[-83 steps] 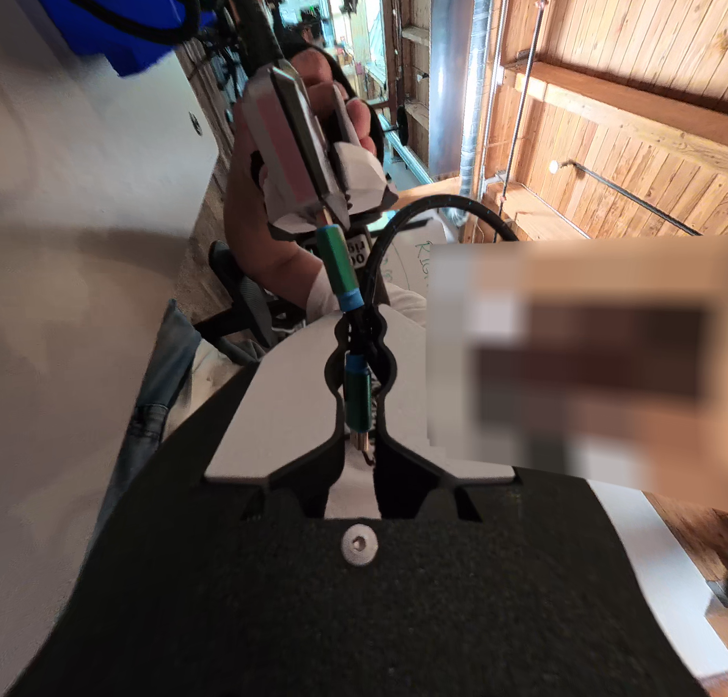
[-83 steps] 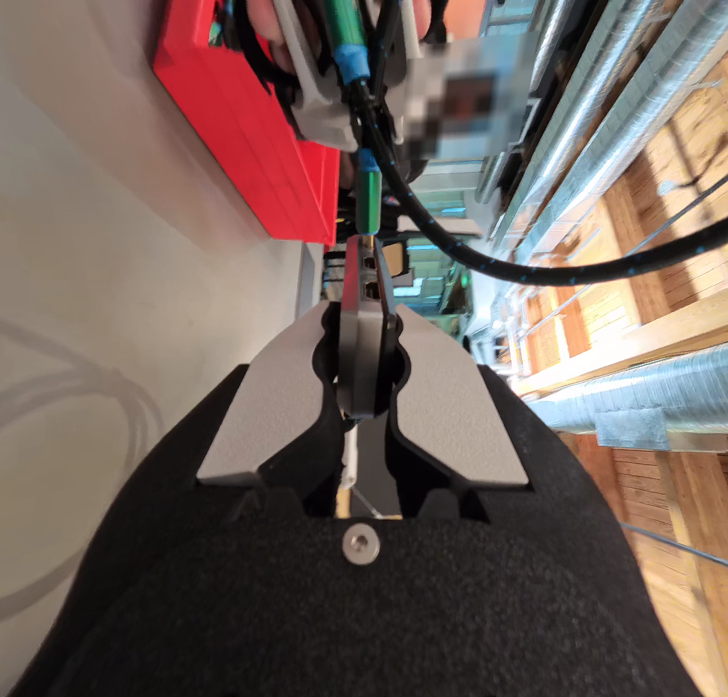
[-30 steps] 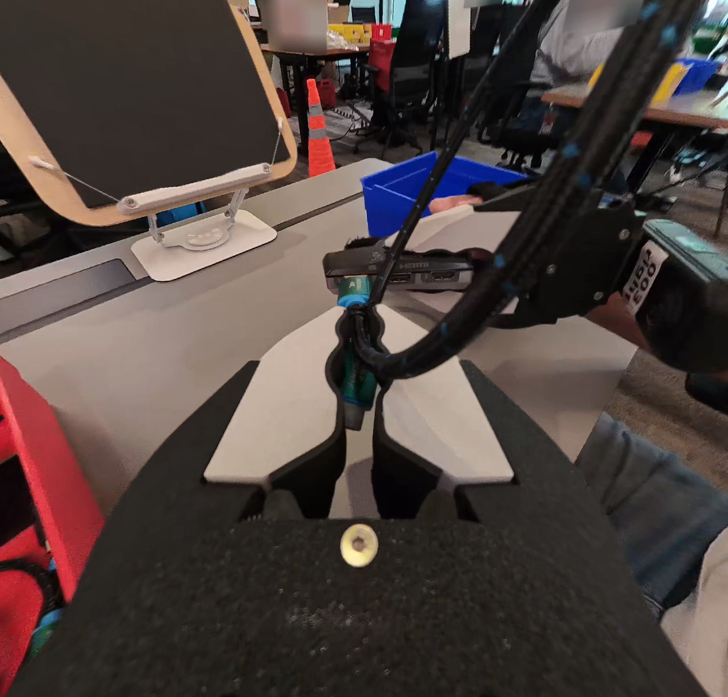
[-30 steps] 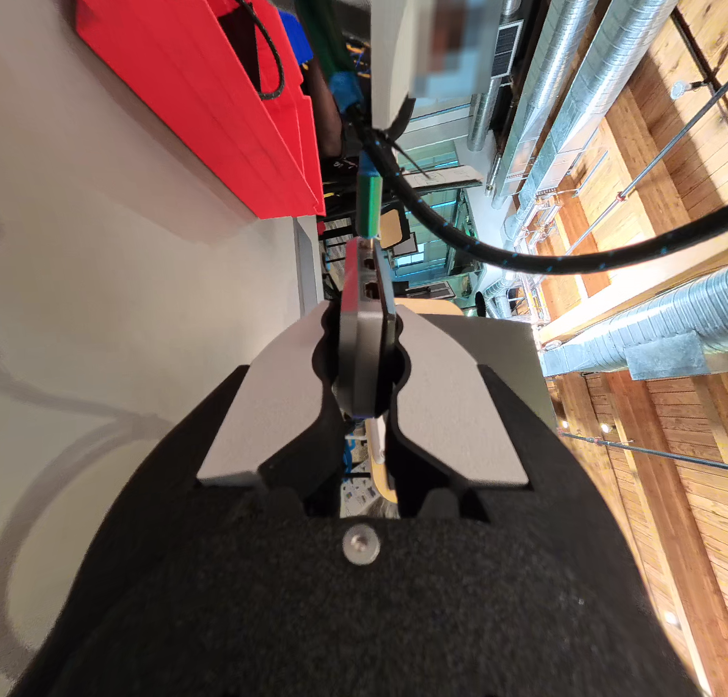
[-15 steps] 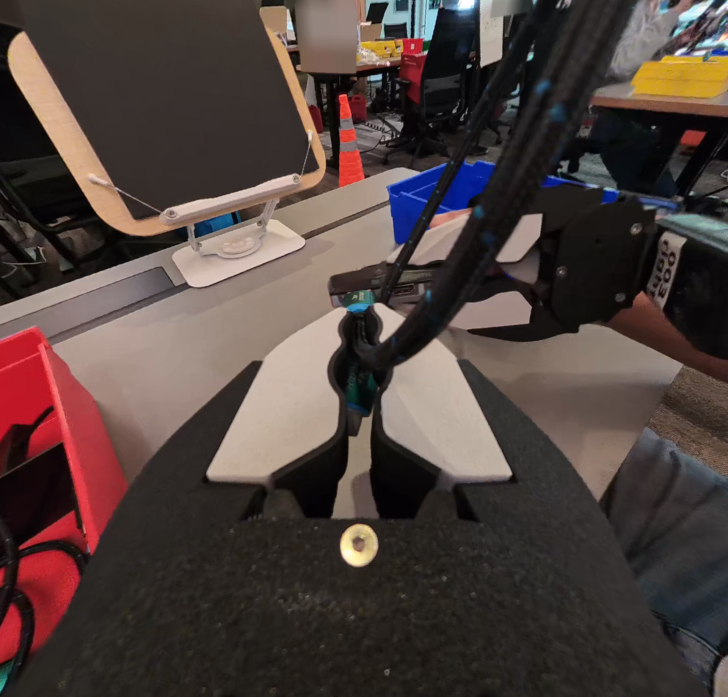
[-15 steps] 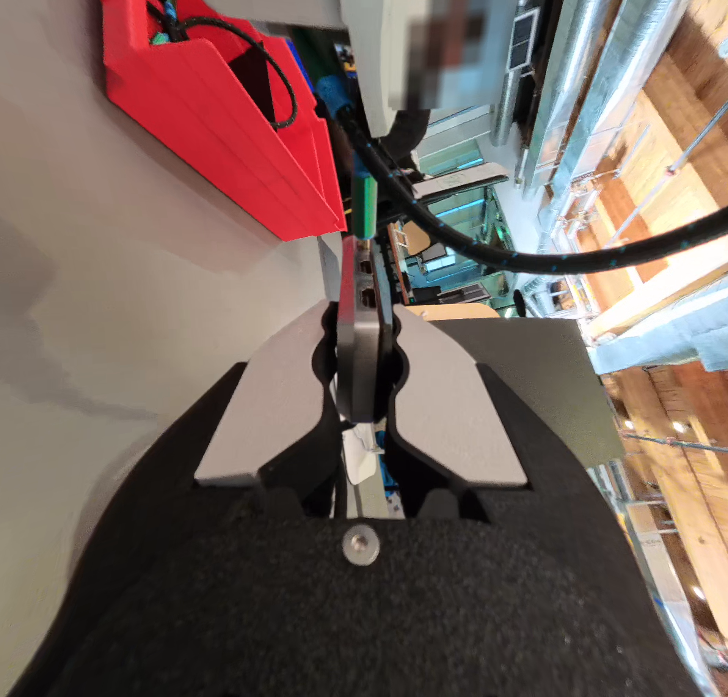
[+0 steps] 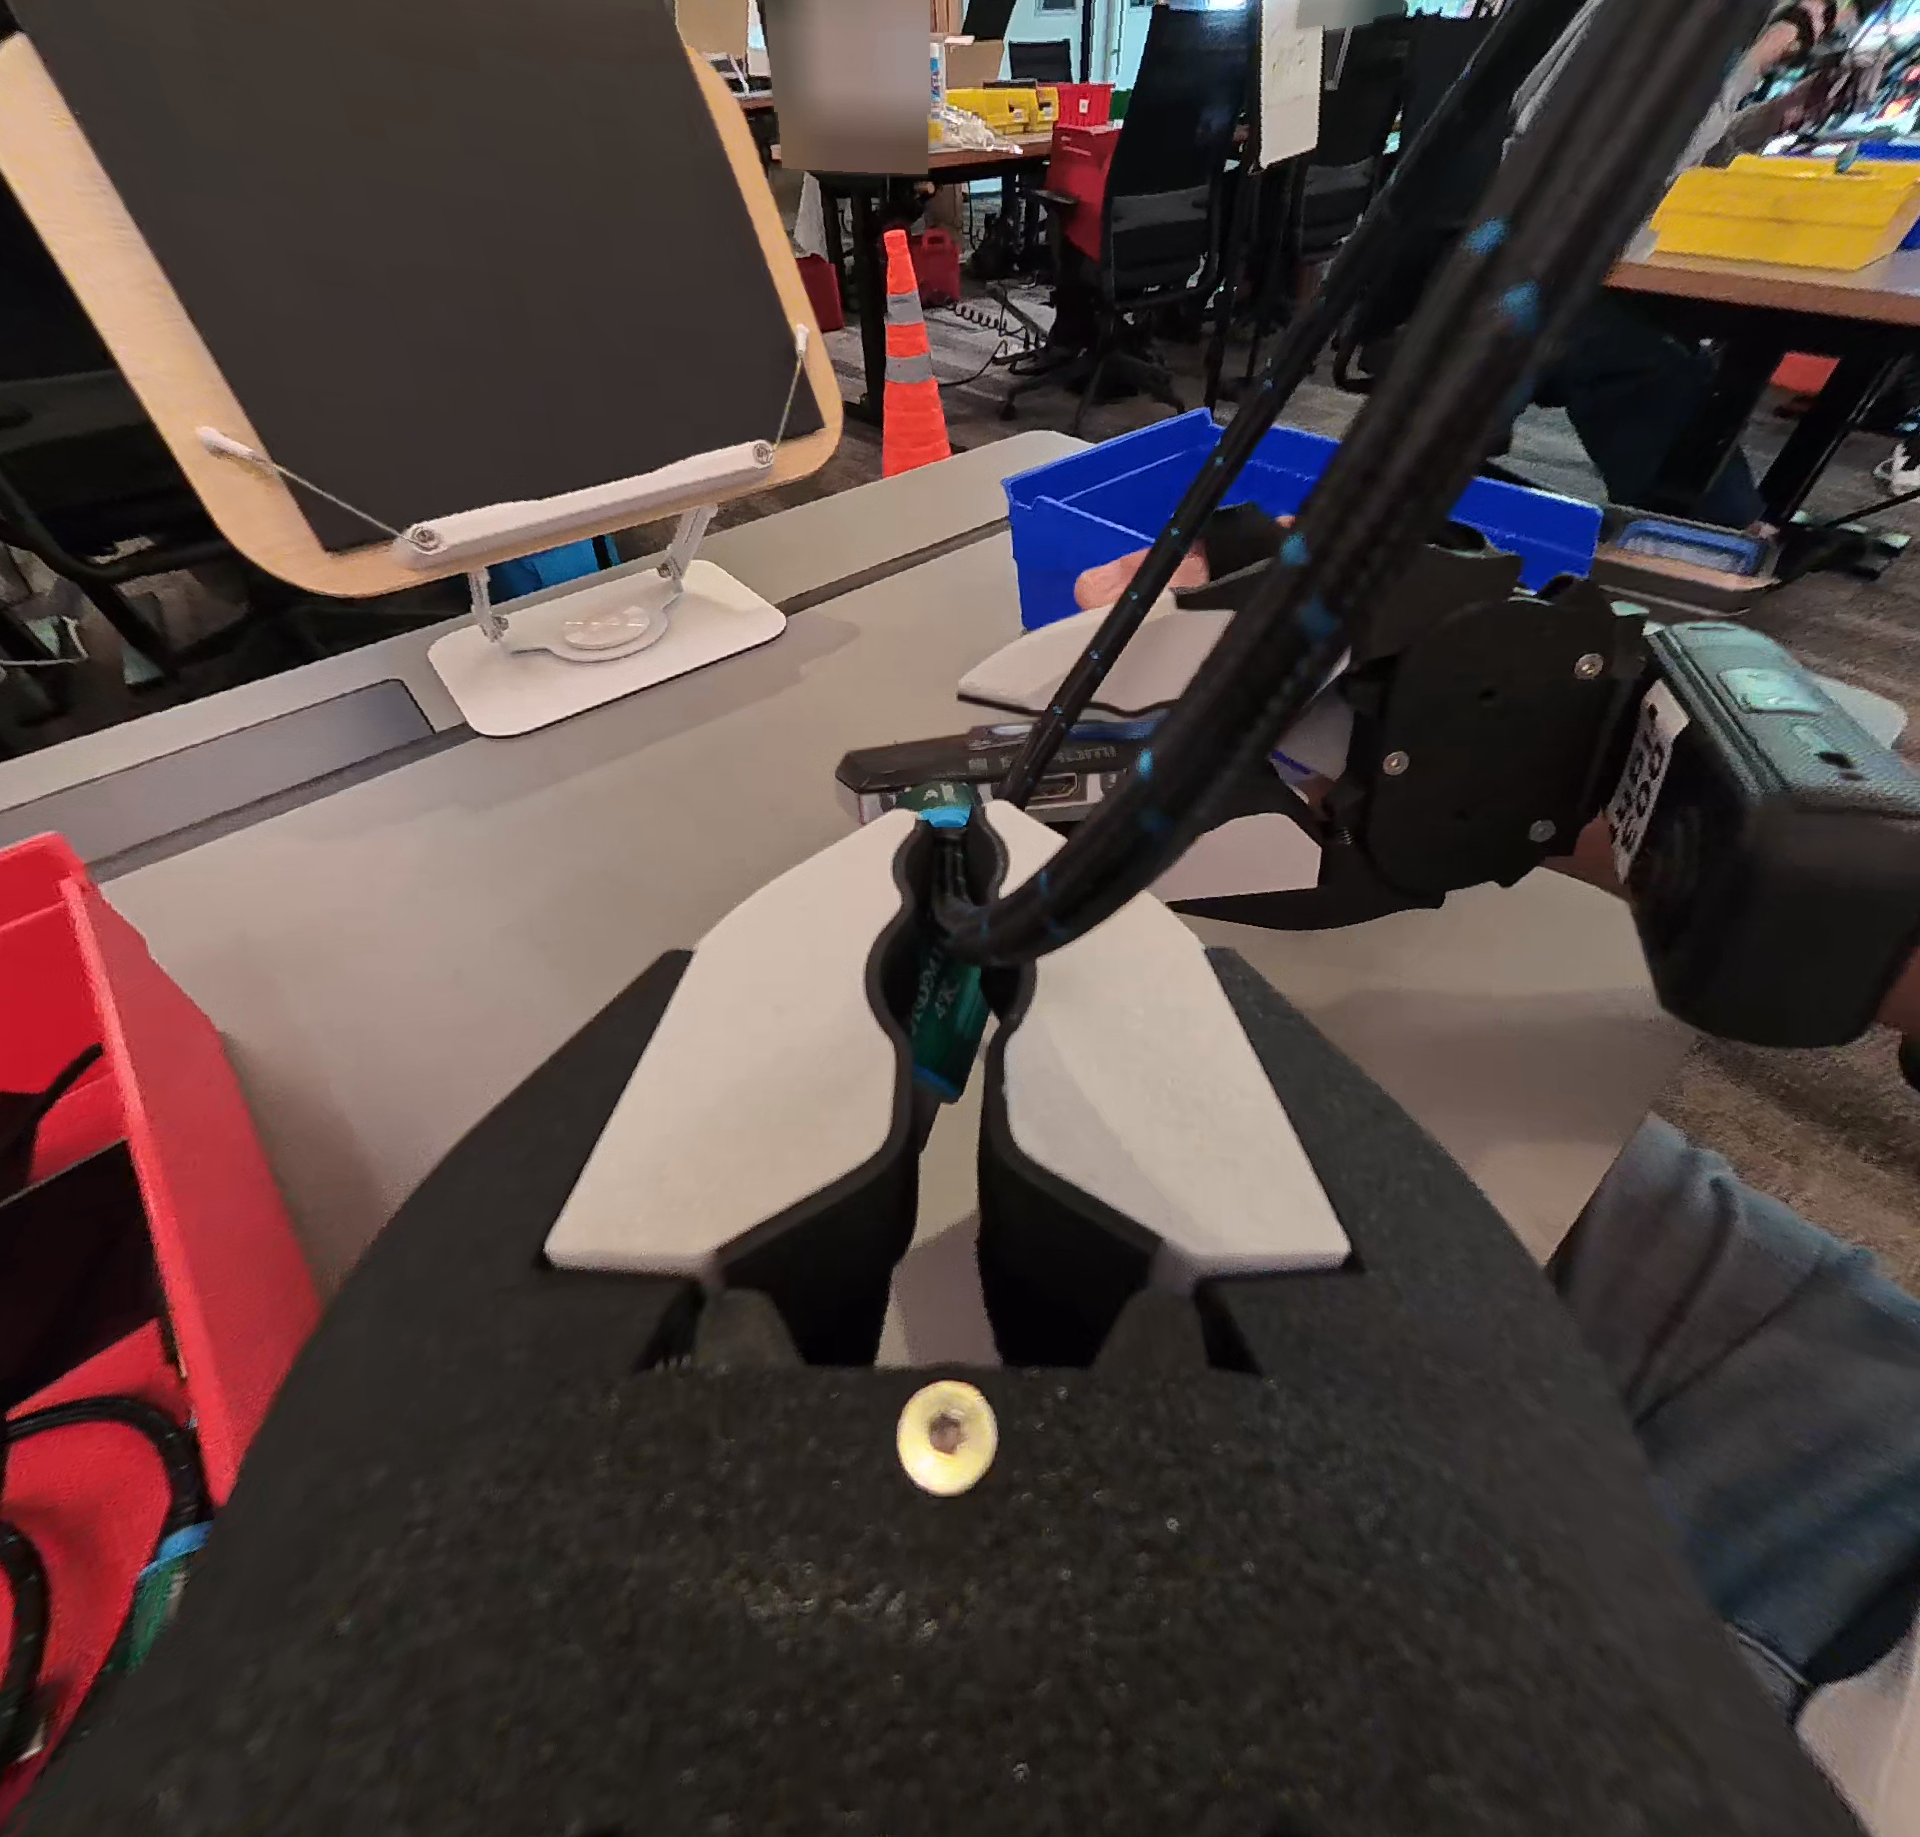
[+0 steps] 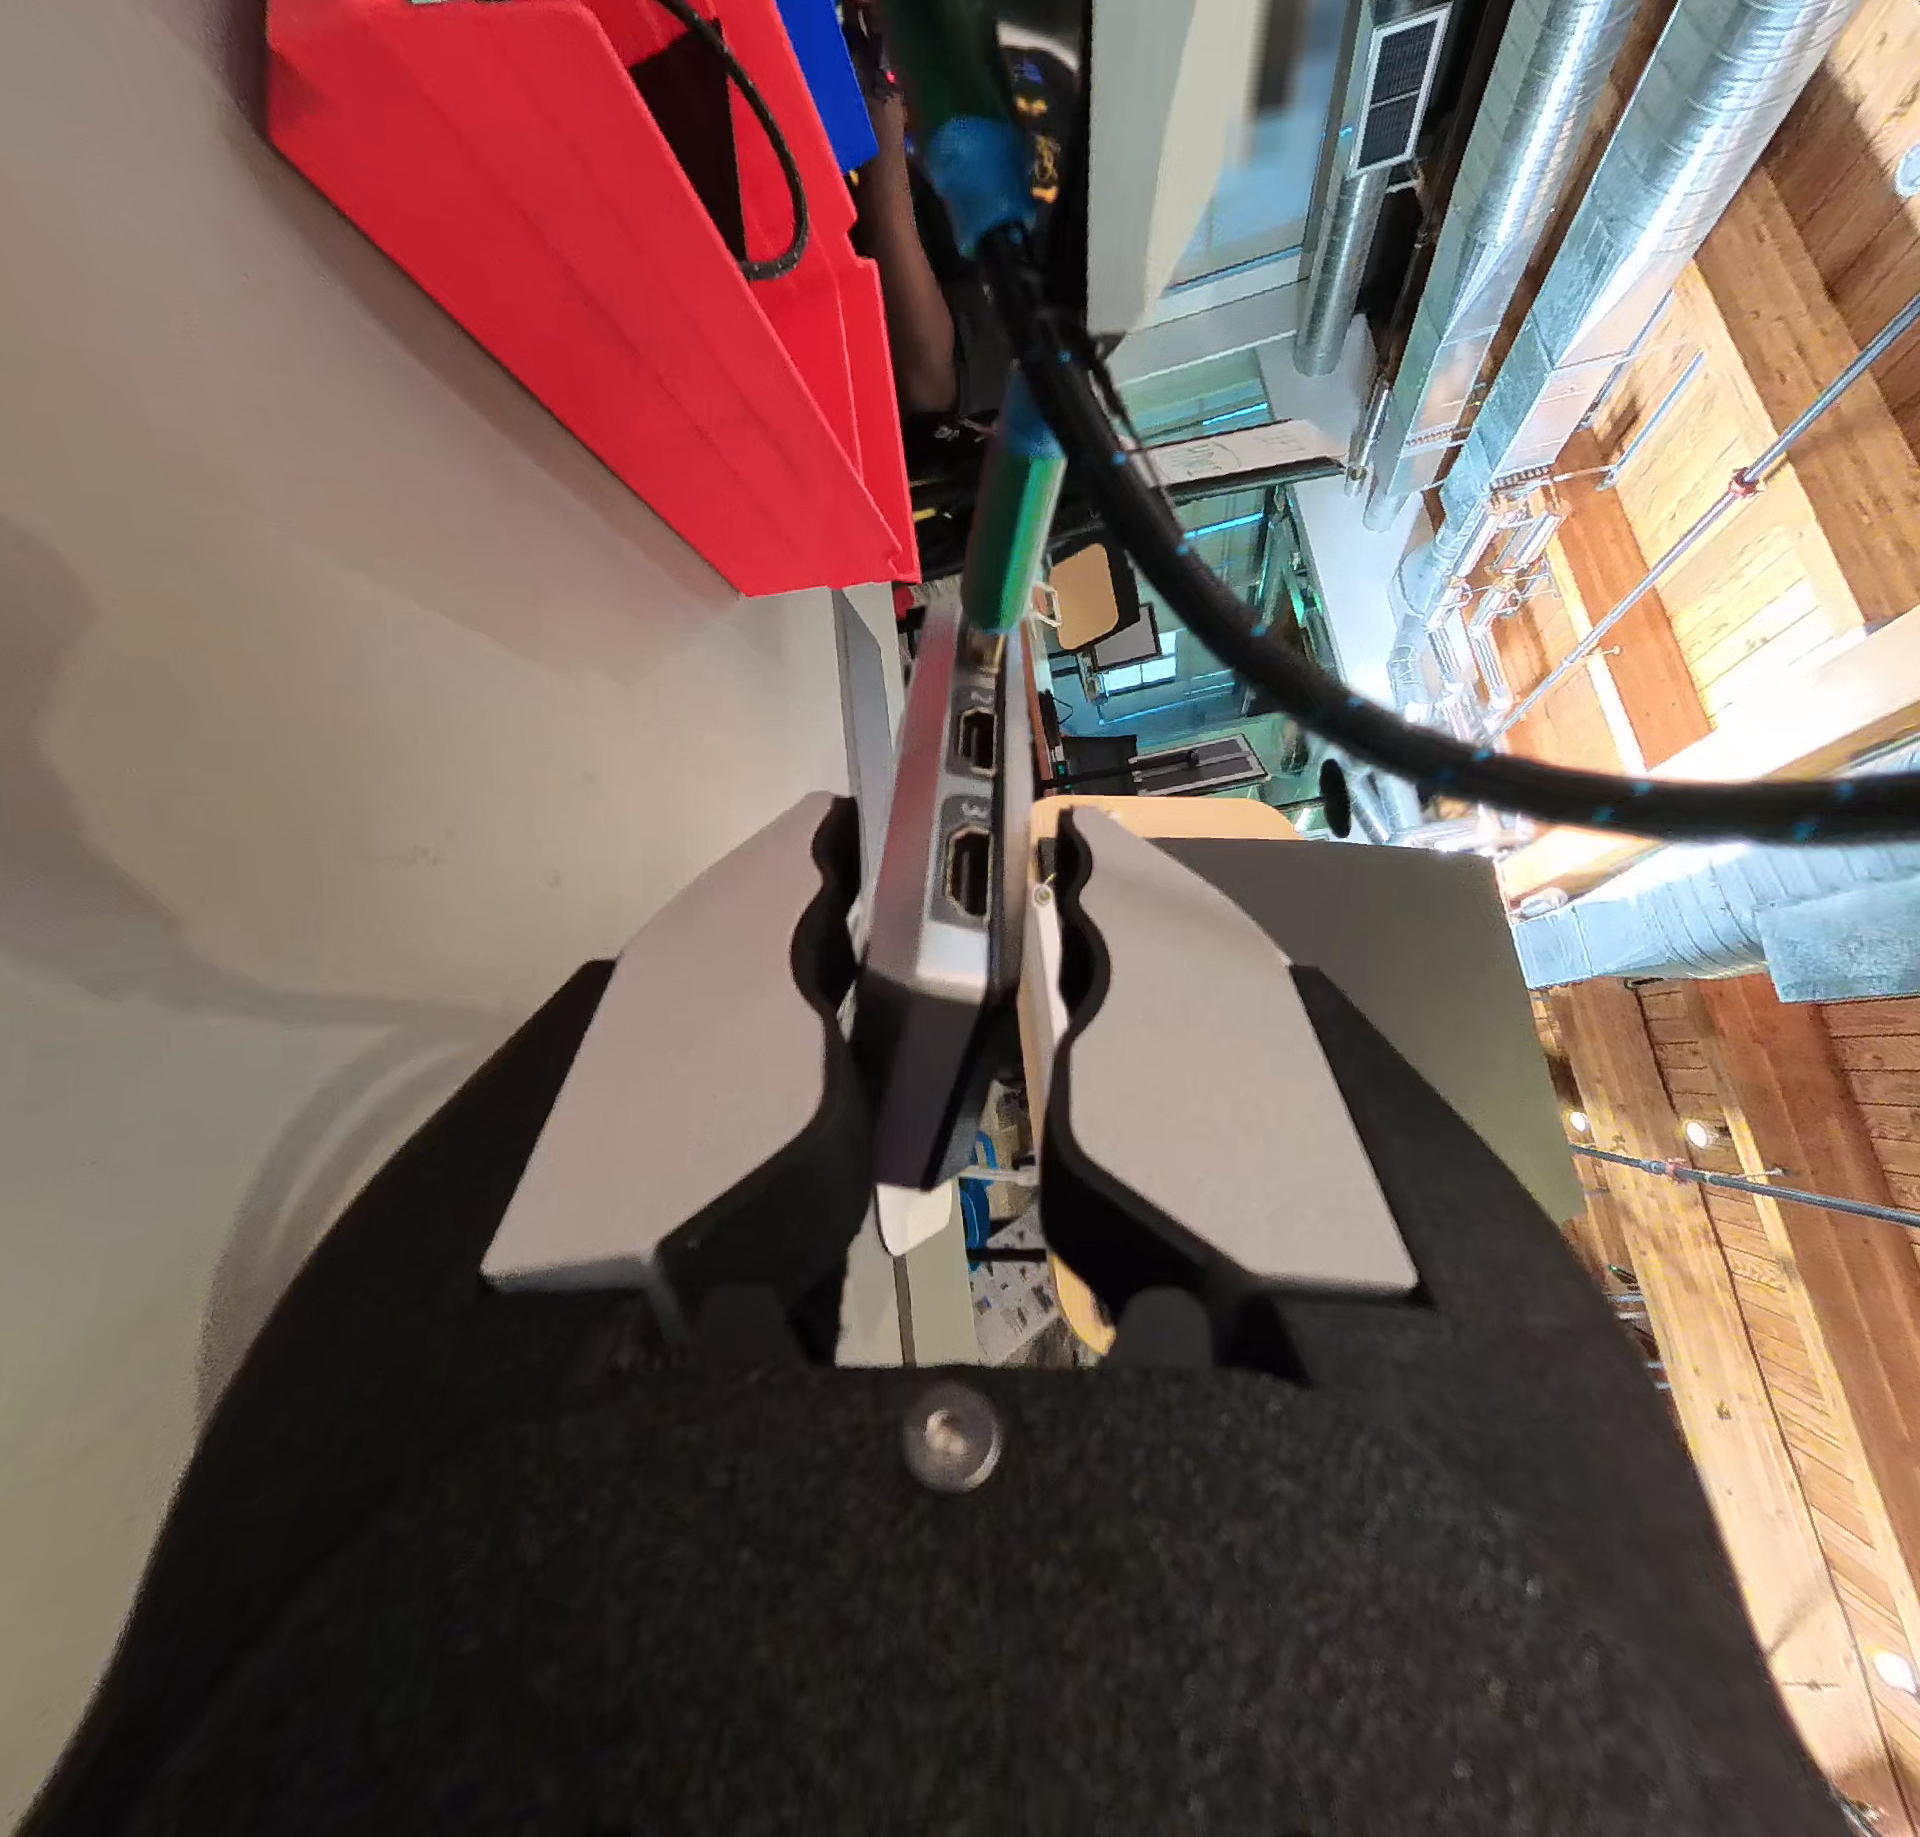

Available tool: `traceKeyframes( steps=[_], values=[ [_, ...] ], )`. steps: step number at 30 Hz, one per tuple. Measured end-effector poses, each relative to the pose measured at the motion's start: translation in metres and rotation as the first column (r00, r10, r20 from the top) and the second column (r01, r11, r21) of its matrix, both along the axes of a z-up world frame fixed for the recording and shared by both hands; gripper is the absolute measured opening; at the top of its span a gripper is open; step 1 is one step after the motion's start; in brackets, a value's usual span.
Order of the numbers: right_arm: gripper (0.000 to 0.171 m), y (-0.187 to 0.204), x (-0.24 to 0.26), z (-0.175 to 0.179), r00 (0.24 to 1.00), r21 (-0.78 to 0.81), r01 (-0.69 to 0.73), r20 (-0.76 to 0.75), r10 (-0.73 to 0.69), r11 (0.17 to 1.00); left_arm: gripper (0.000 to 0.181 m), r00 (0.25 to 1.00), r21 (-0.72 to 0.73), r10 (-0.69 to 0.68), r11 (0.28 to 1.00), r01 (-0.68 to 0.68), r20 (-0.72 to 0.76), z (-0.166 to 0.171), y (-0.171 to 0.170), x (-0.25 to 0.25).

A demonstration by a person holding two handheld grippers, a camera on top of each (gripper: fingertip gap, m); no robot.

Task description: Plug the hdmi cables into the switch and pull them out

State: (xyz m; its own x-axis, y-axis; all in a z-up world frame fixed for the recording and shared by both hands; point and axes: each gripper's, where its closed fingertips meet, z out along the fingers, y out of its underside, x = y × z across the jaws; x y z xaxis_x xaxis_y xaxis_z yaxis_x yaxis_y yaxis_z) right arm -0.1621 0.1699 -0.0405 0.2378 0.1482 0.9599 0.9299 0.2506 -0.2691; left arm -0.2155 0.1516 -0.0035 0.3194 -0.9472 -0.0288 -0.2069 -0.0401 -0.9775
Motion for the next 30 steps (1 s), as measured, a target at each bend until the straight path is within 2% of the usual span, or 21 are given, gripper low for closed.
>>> traceKeyframes(
  steps=[6,13,20,24,30],
  values=[
    [0.044,0.005,0.011,-0.015,0.998,-0.034,0.022,0.058,-0.020,0.999,0.005,0.999,-0.061,-0.011,0.998,0.014,0.043,0.004,0.002,-0.004],
    [0.033,-0.003,0.005,-0.019,0.999,-0.054,-0.021,0.046,0.023,0.998,0.005,0.996,-0.129,-0.006,0.992,0.017,0.090,-0.001,0.003,-0.005],
    [0.029,-0.016,0.007,-0.007,0.998,-0.042,-0.053,0.014,0.053,0.998,0.006,0.993,-0.102,-0.042,0.993,0.054,0.113,0.002,-0.003,-0.006],
    [0.029,-0.018,0.009,-0.003,0.999,-0.030,-0.047,-0.002,0.047,0.998,0.006,0.995,-0.034,-0.033,0.999,0.036,0.092,0.003,-0.004,-0.005],
    [0.028,-0.018,0.010,-0.004,0.999,-0.028,-0.034,-0.010,0.034,0.999,0.006,0.989,-0.070,-0.042,0.996,0.052,0.140,0.003,-0.002,-0.002]
  ],
)
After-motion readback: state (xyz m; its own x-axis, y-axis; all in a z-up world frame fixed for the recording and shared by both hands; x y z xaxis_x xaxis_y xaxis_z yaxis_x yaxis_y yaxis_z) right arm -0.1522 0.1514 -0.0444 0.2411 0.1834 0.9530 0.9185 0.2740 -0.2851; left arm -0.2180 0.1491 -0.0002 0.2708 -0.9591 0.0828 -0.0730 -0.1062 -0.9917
